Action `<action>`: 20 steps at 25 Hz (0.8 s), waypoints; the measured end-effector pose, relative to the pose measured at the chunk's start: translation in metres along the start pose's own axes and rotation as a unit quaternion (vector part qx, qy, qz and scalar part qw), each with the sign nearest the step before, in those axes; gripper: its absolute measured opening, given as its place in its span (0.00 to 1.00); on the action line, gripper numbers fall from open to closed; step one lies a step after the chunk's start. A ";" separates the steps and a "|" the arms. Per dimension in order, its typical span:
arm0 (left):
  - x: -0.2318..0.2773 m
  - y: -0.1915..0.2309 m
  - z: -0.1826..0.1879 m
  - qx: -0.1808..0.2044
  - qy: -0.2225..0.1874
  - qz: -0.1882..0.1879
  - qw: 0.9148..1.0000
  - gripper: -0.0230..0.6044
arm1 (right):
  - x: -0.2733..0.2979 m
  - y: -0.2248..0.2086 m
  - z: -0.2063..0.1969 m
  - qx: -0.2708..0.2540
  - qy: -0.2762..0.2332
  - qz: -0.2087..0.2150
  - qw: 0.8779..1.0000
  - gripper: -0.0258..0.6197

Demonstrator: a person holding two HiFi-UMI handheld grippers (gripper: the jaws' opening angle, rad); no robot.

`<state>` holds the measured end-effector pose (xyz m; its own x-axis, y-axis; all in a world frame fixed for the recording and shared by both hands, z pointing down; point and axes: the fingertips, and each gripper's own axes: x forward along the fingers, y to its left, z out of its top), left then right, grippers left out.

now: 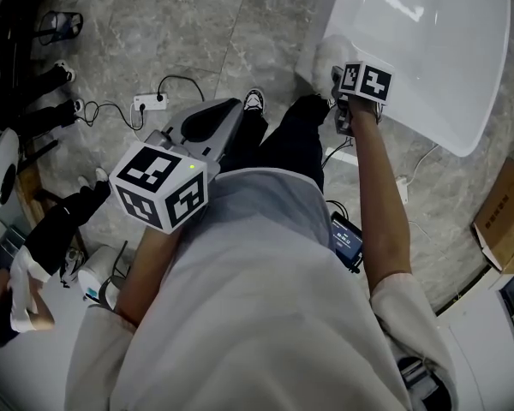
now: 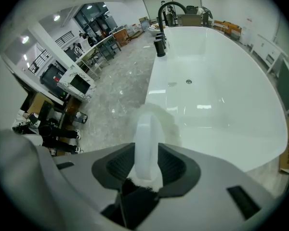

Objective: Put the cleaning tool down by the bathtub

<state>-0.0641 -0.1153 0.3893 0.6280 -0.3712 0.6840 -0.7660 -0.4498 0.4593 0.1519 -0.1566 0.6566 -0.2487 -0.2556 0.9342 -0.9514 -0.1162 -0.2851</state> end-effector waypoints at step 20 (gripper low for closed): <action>-0.003 -0.008 0.007 0.011 -0.018 -0.011 1.000 0.05 | -0.019 0.000 -0.006 0.004 -0.019 0.008 1.000 0.26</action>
<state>-0.0591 -0.1158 0.3797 0.6494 -0.3895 0.6531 -0.7489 -0.4765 0.4605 0.1552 -0.1462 0.6400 -0.2565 -0.2939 0.9208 -0.9458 -0.1199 -0.3017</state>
